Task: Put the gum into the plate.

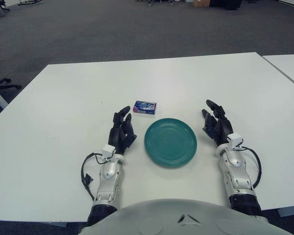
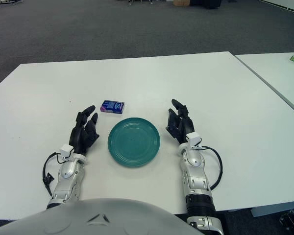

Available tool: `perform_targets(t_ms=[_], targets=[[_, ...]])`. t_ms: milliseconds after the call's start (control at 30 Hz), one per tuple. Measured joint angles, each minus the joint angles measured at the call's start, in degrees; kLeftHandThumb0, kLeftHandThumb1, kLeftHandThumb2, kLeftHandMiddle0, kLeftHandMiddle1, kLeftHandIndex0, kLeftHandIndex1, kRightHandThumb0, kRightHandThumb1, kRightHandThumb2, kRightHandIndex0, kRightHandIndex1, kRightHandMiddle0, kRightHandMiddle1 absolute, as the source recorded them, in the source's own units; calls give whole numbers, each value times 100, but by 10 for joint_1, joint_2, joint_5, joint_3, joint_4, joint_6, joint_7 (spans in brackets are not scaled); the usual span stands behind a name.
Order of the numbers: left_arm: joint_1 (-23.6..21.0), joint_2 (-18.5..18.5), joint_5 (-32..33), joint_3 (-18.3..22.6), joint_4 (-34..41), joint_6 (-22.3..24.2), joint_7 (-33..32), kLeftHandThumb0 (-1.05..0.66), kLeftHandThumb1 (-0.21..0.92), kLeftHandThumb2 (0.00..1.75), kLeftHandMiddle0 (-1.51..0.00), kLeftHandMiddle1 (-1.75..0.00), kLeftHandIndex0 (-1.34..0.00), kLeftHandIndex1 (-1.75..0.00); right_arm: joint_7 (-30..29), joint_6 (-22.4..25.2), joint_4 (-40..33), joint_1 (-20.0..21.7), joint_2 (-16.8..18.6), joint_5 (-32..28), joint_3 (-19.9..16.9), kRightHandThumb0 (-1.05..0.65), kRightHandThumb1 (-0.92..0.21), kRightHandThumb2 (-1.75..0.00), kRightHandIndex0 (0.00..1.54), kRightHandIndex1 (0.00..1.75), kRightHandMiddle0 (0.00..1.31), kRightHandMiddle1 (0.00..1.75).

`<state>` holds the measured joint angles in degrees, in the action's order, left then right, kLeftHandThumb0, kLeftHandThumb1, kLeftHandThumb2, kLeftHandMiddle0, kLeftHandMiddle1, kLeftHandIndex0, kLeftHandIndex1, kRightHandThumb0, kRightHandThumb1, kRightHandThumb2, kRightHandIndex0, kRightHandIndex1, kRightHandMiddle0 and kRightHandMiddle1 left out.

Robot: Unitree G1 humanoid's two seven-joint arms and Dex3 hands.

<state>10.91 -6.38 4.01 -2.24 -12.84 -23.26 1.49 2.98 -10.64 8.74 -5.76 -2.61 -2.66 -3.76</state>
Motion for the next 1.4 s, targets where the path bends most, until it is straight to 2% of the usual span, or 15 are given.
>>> perform_targets(t_ms=[133,200,333,500,633,733,967,1033,1133,1267,1400], targets=[[-21,7,-12,9,12,38,-17,-81,92,87,-39,-1,-5,-89,-1,0,4,1,0,0,0,-76,-92,-88,33,2,0,57],[-39,11,-24,16,16,42,-29,-80,92,85,-39,-1,-5,-89,-2,0,6,2,-1,1,0,-77,-92,-88,34,2,0,58],[-90,40,-97,20,11,16,-66,-81,92,80,-36,0,-1,-86,-3,-3,10,6,0,2,2,-77,-92,-88,33,2,0,59],[-174,104,-218,11,-24,-21,-127,-85,92,74,-38,-1,0,-86,-6,-9,10,8,0,2,3,-78,-92,-89,33,1,0,59],[-251,158,-311,-9,-92,-42,-191,-89,92,69,-40,-2,-2,-88,-8,-11,11,10,0,4,4,-78,-92,-89,32,1,0,59],[-312,193,-355,-27,-160,-54,-222,-95,92,57,-44,-3,-9,-92,-12,-12,12,11,0,7,6,-77,-92,-89,32,1,0,59],[-431,241,-438,-93,-325,-67,-278,-98,92,48,-43,-1,-11,-102,-19,-15,10,10,4,14,10,-78,-92,-89,33,1,0,60],[-463,249,-453,-117,-373,-82,-278,-98,92,44,-42,0,-12,-105,-21,-14,11,9,6,14,10,-78,-92,-88,33,1,0,60],[-511,255,-454,-148,-446,-124,-238,-95,92,40,-40,0,-13,-107,-24,-11,13,3,8,13,10,-78,-92,-88,33,1,0,59],[-553,250,-437,-164,-508,-161,-172,-91,92,34,-37,0,-14,-109,-25,-4,14,0,11,13,10,-78,-92,-88,34,1,0,59],[-581,237,-419,-171,-555,-172,-115,-87,92,30,-35,0,-14,-110,-25,-3,13,-3,13,13,12,-78,-92,-88,34,1,0,59]])
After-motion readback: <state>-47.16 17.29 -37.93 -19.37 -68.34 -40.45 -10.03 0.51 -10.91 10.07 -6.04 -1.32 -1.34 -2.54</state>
